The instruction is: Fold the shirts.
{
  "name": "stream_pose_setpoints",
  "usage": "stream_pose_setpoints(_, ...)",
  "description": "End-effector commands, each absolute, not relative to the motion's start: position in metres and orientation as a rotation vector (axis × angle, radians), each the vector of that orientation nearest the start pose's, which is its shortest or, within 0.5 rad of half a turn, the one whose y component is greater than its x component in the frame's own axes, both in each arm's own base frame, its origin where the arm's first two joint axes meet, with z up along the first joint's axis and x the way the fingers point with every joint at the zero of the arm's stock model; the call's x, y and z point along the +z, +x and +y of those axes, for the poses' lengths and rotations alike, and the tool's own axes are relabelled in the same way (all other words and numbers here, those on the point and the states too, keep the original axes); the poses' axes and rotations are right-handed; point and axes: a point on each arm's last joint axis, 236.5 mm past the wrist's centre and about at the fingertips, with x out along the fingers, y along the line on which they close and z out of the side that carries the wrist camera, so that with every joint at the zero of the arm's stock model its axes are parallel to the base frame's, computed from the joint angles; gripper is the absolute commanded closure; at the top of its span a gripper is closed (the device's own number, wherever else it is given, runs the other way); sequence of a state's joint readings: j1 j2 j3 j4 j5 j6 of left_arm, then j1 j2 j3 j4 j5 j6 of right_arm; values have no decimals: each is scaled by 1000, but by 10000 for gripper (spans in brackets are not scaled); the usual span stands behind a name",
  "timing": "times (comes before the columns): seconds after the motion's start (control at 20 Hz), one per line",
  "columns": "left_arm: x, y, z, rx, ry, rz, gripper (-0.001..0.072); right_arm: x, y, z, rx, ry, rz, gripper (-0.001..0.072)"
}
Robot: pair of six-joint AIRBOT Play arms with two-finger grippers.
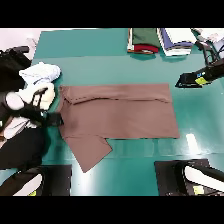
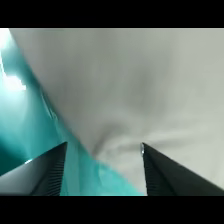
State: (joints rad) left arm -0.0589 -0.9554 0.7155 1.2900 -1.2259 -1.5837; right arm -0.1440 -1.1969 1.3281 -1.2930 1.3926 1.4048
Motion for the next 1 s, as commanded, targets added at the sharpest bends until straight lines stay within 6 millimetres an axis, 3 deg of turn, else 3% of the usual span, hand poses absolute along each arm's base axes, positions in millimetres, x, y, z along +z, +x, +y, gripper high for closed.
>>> stream_pose_setpoints(0.0,-63,177,-101,-226,-299,1548,159,114,360,23,218,180,1167,300)
stream_pose_setpoints(0.15,-80,151,-127,-292,-338,1608,159,121,356,23,218,174,1149,301)
stream_pose_setpoints(0.45,-85,147,-166,-362,-399,1559,161,132,349,23,216,168,1127,301)
stream_pose_setpoints(0.5,-85,147,-167,-361,-400,1557,303,132,347,21,212,171,1135,301)
stream_pose_setpoints(0.55,-83,150,-167,-363,-391,1550,510,128,343,17,204,179,1156,301)
stream_pose_setpoints(0.6,-80,155,-166,-365,-374,1533,611,122,335,12,194,194,1185,301)
stream_pose_setpoints(0.65,-73,163,-165,-371,-353,1511,673,107,324,4,169,214,1225,301)
stream_pose_setpoints(0.8,-49,185,-166,-392,-302,1441,673,39,266,-33,29,302,1400,300)
stream_pose_setpoints(0.85,-41,191,-168,-407,-291,1417,674,14,242,-41,-3,347,1461,259)
stream_pose_setpoints(0.9,-35,196,-170,-418,-286,1397,673,-10,219,-46,-36,419,1517,119)
stream_pose_setpoints(0.95,-32,199,-171,-421,-287,1386,674,-33,195,-48,-72,502,1574,114)
